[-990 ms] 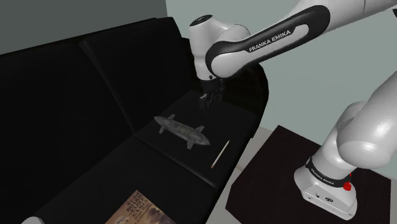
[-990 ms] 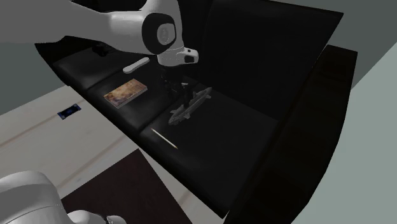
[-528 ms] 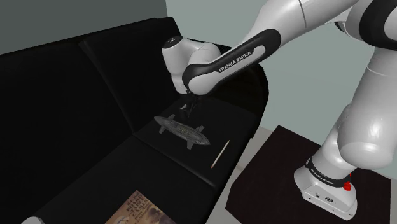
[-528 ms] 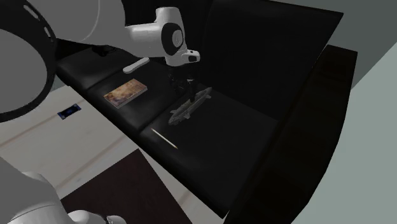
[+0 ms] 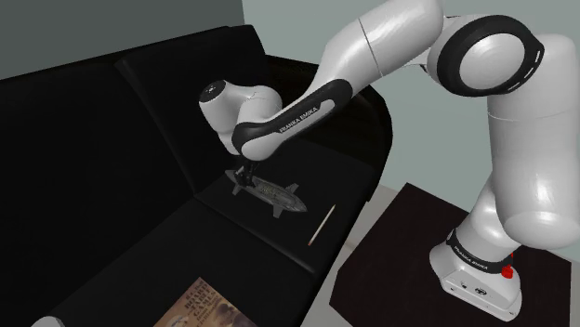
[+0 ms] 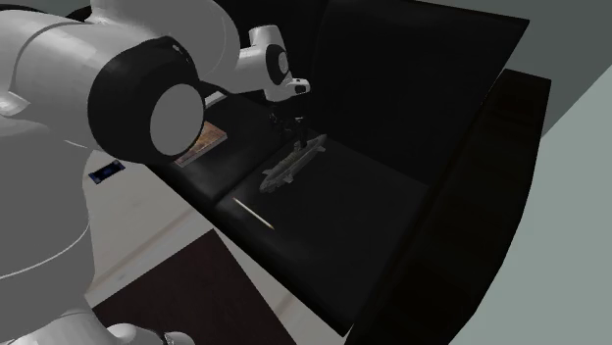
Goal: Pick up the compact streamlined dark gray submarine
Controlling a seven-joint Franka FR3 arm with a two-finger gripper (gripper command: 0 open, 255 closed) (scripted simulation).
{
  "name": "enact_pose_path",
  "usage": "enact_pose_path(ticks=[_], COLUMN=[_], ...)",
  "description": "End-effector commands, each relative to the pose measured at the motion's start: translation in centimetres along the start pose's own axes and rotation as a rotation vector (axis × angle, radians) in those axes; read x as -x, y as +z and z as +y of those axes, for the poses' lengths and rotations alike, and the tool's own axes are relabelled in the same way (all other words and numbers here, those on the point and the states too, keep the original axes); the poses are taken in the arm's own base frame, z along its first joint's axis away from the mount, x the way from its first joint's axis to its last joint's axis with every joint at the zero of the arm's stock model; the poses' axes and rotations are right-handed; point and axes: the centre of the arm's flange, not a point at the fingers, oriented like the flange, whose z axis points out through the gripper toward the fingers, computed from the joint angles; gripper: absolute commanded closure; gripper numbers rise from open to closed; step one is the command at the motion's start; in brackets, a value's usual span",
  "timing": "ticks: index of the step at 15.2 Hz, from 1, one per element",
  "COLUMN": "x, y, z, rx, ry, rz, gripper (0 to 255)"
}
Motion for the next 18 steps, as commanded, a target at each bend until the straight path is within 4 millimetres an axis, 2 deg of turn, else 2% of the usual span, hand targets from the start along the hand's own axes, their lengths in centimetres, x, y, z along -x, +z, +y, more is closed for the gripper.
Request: enact_pose_path(ticks=[1, 7, 9, 10, 18], x=[-0.5, -0.7, -0.7, -0.7, -0.7], y=[0.9, 4.2, 4.2, 4.2, 4.2], z=[-0.9, -1.9, -1.9, -1.9, -1.9], rx=[0.008, 0.008, 0.008, 0.008, 0.008], ry=[-0.004, -0.004, -0.004, -0.004, -0.004], rz=[0.004, 0.004, 0.004, 0.004, 0.004], gripper=[0, 0, 0, 255, 255])
